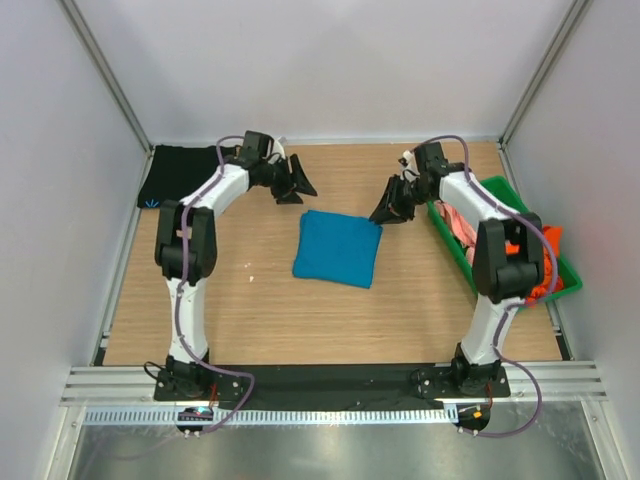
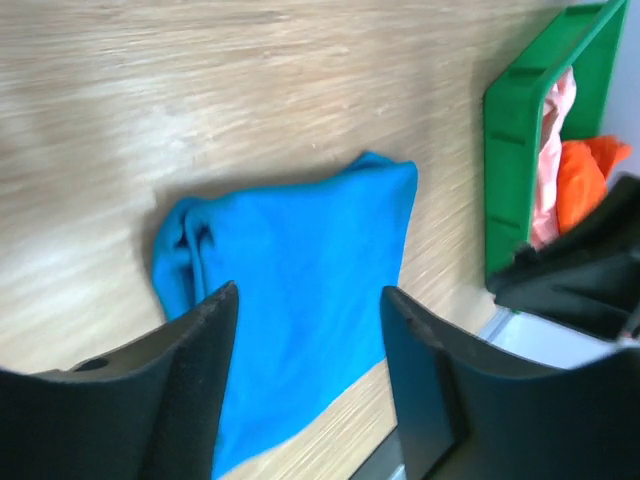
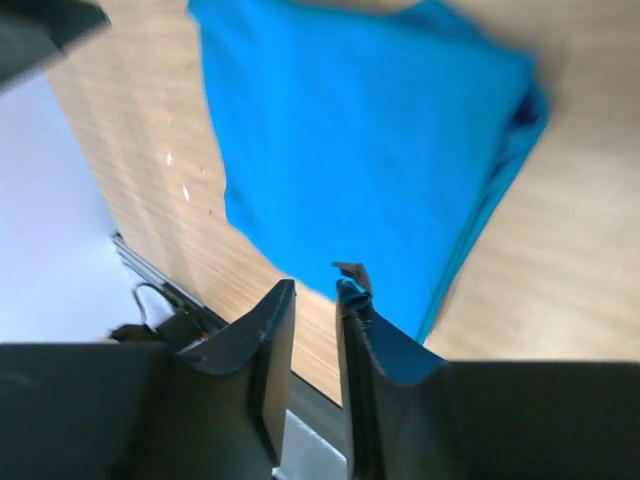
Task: Fold and stack the t-shirts
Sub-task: Neatly place the folded tshirt to the corner
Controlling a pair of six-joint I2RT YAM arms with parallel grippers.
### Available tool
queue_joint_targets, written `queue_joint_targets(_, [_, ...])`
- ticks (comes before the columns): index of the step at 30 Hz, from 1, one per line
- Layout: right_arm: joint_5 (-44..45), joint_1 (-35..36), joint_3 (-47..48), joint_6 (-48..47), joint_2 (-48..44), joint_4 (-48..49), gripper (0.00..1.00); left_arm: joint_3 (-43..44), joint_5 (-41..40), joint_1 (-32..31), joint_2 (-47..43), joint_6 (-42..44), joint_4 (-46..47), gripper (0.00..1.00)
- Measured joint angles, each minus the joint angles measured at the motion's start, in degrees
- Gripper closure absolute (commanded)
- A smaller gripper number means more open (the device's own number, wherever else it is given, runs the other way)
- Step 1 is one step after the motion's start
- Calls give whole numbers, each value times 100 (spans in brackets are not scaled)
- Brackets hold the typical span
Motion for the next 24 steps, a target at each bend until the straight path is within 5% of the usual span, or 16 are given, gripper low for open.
queue_joint_targets(10, [780,807,-1504,72,-2535,-841,52,149,-1460,0,-1128,1947,-1198,24])
queue_joint_targets(24, [675,743,-1904,-337,-3132,-1429,45,-90,-1628,-358,-278,2122,-1067,26])
